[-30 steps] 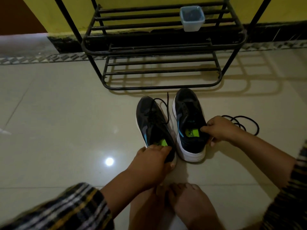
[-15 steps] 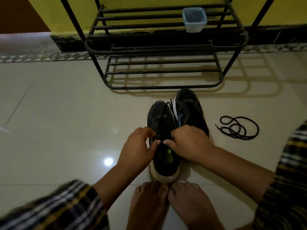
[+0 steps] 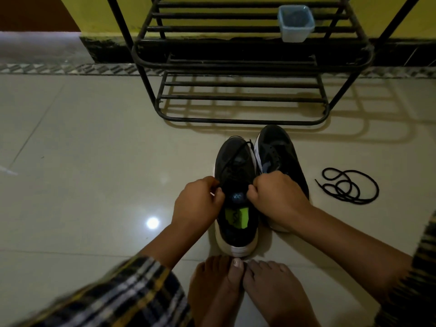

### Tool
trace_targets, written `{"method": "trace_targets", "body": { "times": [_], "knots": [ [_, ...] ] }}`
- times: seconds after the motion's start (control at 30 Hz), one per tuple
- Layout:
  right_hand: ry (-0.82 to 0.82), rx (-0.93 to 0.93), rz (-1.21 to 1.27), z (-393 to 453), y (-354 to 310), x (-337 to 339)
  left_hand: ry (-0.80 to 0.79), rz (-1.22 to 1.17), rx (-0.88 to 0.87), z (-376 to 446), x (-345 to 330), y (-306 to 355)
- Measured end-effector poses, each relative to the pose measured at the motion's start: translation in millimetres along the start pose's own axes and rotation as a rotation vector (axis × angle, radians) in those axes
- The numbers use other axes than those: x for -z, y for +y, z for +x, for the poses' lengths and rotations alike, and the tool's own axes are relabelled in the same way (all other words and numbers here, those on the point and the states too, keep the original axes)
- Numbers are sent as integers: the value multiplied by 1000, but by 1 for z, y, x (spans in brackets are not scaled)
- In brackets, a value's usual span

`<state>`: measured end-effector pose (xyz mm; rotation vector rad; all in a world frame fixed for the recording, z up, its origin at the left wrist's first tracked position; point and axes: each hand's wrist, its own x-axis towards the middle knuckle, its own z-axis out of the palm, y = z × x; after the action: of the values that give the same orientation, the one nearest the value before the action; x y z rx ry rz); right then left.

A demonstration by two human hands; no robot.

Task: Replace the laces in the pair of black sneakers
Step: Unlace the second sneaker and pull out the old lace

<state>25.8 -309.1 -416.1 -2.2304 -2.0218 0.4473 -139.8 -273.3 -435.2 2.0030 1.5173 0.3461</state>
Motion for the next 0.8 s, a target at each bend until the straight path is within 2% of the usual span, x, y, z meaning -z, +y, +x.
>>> {"method": "trace_targets", "body": {
  "times": [0.2,0.37,0.47,0.57,0.63,0.8],
  "knots": [
    [35,97,-112,-9,-1,-6,-8,-36,44,-7,-2,-4],
    [196,231,-219,-25,-1,-33,29,-20,21,-6,-9,-6],
    [260,269,-225,-28,5,-42,118,20,-150,-4,-10,-5],
    [271,307,-255,-33,5,-46,130,206,-333,2,-9,0],
    [263,337,-273,-35,5,-47,122,292,-390,7,-9,1],
    [343,436,-329,-37,11,-50,168,326,-496,17,-9,-2]
  ]
}}
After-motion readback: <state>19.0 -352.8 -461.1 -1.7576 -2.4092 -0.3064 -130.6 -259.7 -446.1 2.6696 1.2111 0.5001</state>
